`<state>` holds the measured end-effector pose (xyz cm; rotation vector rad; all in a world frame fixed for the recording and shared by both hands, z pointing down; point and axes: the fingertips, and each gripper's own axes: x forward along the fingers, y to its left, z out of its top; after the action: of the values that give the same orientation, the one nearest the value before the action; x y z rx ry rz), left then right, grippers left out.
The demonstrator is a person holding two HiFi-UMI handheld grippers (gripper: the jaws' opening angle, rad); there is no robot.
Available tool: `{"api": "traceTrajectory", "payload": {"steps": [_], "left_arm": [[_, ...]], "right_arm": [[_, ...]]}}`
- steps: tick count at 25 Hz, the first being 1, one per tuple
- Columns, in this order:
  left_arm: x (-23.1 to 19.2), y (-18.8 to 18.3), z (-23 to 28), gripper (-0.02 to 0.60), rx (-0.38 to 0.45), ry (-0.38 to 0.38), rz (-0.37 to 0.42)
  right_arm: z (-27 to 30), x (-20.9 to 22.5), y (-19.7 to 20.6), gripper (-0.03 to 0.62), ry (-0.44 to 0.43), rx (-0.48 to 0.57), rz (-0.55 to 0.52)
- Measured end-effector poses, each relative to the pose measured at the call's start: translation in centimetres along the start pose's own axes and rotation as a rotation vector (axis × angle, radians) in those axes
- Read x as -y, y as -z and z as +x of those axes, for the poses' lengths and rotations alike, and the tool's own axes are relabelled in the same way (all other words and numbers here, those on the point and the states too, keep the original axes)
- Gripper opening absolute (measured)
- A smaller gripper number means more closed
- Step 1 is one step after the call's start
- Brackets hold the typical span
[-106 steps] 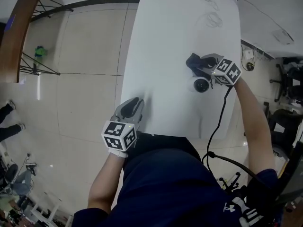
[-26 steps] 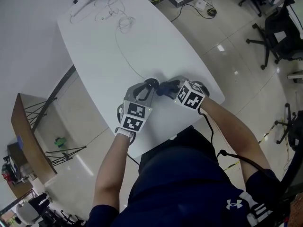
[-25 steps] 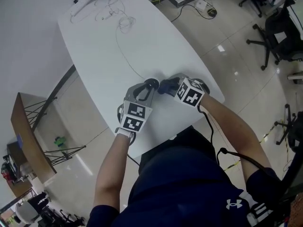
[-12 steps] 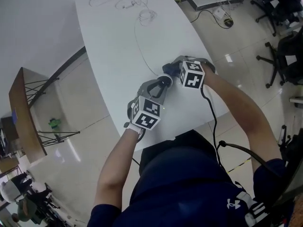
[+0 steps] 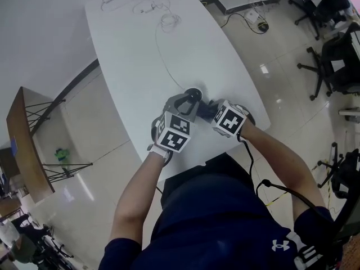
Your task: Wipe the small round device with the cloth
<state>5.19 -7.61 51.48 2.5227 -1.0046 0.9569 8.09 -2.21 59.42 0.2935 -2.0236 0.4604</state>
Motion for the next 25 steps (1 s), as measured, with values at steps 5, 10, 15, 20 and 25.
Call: {"api": "traceTrajectory", "payload": {"steps": [5, 10, 15, 20, 25], "left_arm": [[-0.5, 0.1, -5.0, 0.103, 0.118, -0.033, -0.161], [-1.2, 5.6, -8.7, 0.097, 0.100, -0.065, -0.291], [0.3, 9.1, -9.8, 0.097, 0.073, -0.028, -0.381], [1.4, 8.3, -9.6, 0.095, 0.104, 0.033, -0.381], [1.6, 6.3, -8.8, 0.095, 0.163, 0.087, -0.401]], "right_arm": [[1.8, -3.4, -2.5, 0.098, -0.045, 0.189, 0.337], [3.4, -2.4, -5.8, 0.100, -0.051, 0.362, 0.742], [4.2, -1.9, -5.4, 0.100, -0.017, 0.331, 0.759], [2.2, -0.2, -1.3, 0.100, 0.023, 0.265, 0.814], [-1.7, 2.8, 3.0, 0.100, 0.116, 0.257, 0.858]]}}
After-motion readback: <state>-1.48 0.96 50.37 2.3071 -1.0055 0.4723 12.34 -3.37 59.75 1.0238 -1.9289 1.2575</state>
